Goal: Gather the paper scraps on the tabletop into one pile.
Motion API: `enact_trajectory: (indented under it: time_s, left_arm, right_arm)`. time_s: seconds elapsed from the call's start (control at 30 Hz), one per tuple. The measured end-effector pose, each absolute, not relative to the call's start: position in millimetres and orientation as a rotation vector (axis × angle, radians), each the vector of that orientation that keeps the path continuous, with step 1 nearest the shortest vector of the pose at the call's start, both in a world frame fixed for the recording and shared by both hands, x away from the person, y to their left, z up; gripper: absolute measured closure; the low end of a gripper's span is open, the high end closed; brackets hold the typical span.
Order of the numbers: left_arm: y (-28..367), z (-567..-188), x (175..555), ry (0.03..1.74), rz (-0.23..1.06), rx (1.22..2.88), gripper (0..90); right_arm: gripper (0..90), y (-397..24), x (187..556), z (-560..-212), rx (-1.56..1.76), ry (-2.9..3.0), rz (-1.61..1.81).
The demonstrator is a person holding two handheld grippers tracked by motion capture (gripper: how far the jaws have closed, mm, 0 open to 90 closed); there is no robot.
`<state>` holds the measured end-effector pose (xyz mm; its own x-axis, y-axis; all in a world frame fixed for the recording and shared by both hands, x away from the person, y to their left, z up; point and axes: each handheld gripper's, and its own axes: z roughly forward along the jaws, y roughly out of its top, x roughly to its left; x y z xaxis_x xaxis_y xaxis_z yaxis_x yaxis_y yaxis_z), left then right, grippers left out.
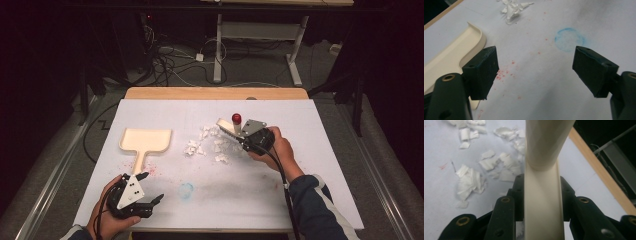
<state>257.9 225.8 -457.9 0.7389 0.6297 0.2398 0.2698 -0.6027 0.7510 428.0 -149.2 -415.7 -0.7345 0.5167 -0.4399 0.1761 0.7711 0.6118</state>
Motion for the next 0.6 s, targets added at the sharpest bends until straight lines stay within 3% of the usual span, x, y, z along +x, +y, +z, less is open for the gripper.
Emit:
enact_trajectory:
  time_s: [0.27,0.6]
  left_arm:
    - [229.4,-456.3,256.6,0.671,0.643,2.204,20.1]
    - [234.4,-456.8,260.4,0.681,0.619,2.181,20.1]
  right_arm:
    - [67.8,-132.3,452.3,-397.0,0.547,2.277,0.724]
    - [67.8,-85.8,507.3,-416.6,0.618,2.237,0.700]
